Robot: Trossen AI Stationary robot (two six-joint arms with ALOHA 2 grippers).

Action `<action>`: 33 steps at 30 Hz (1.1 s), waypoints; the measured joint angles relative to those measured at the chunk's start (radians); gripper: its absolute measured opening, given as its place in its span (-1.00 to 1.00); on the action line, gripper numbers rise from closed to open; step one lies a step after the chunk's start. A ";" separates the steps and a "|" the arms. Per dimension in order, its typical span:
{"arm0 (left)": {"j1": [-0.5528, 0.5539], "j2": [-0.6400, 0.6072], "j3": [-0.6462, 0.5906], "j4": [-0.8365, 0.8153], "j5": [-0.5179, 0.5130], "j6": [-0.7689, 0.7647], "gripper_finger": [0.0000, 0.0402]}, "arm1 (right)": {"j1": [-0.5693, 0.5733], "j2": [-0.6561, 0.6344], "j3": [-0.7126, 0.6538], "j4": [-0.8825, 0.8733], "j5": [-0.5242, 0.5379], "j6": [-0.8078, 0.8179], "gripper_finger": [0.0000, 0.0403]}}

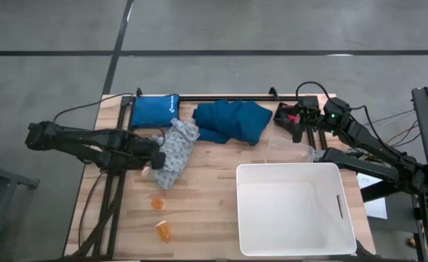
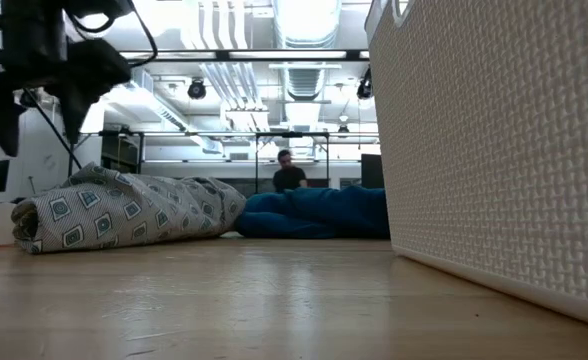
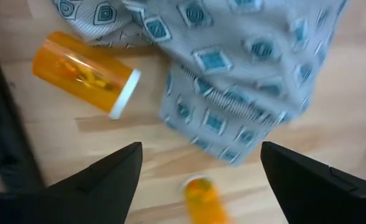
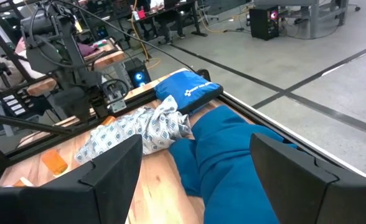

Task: Pick & place medical supplies in basket/bin
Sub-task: Put the top orange pill bottle into the transparent bin

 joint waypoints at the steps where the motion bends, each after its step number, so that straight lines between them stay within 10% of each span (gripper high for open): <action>1: 0.000 0.000 0.000 0.010 -0.020 -0.044 0.63 | 0.000 0.000 0.000 0.000 0.000 0.000 0.44; 17: -0.032 0.002 -0.007 -0.097 -0.069 -0.644 0.60 | 0.000 0.000 0.000 0.000 0.000 0.000 0.48; 33: -0.033 0.002 -0.133 -0.110 -0.077 -0.764 0.47 | 0.000 0.000 0.000 0.000 0.000 0.000 0.45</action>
